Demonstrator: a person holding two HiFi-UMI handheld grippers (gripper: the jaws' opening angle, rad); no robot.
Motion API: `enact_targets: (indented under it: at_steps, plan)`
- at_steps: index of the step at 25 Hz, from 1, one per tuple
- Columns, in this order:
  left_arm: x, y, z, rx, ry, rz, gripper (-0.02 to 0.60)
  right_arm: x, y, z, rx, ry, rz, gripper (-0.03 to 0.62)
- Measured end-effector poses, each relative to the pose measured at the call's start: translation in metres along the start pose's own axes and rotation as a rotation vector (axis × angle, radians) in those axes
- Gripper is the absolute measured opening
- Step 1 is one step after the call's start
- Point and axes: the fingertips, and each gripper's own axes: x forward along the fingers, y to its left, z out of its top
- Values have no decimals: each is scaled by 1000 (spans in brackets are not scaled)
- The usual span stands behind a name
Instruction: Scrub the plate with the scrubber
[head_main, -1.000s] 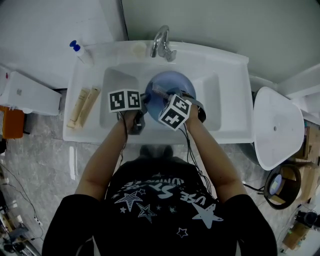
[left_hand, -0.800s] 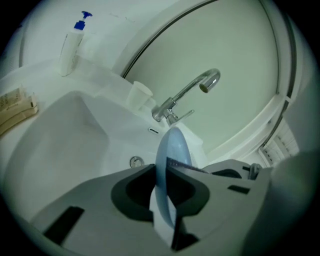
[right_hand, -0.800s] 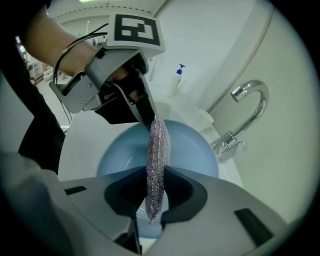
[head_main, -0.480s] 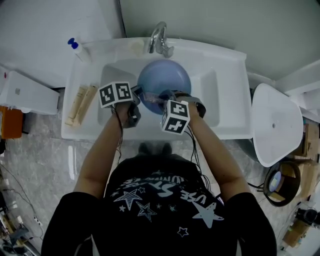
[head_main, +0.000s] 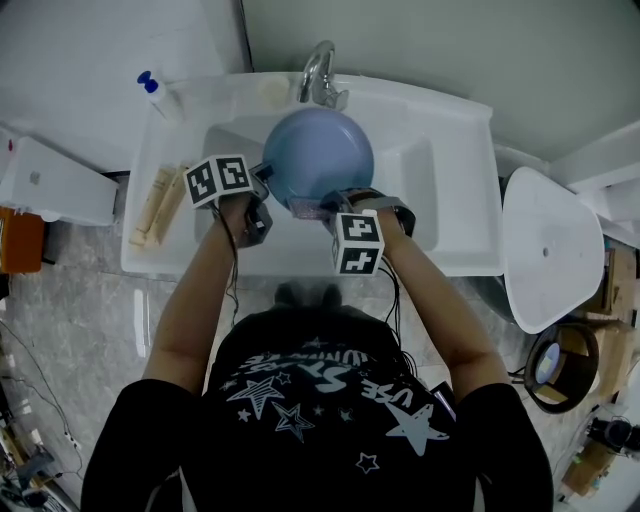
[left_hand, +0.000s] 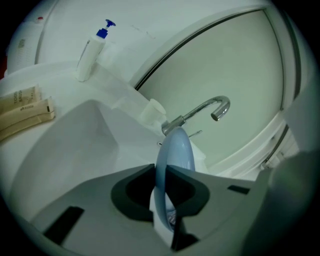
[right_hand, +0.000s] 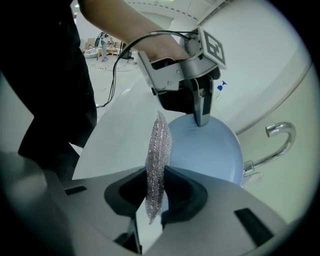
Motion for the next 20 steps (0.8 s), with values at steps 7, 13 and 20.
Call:
enact_targets:
  at_steps: [7, 13, 20]
  plan:
    - [-3, 10, -5, -6, 17, -4, 46, -2, 3, -27, -14, 88, -13, 84]
    - [-1, 13, -14, -18, 22, 0, 46, -7, -4, -32, 45, 93, -52, 81]
    - [1, 7, -25, -26, 36, -22, 46, -24, -28, -31, 204, 34, -103, 81]
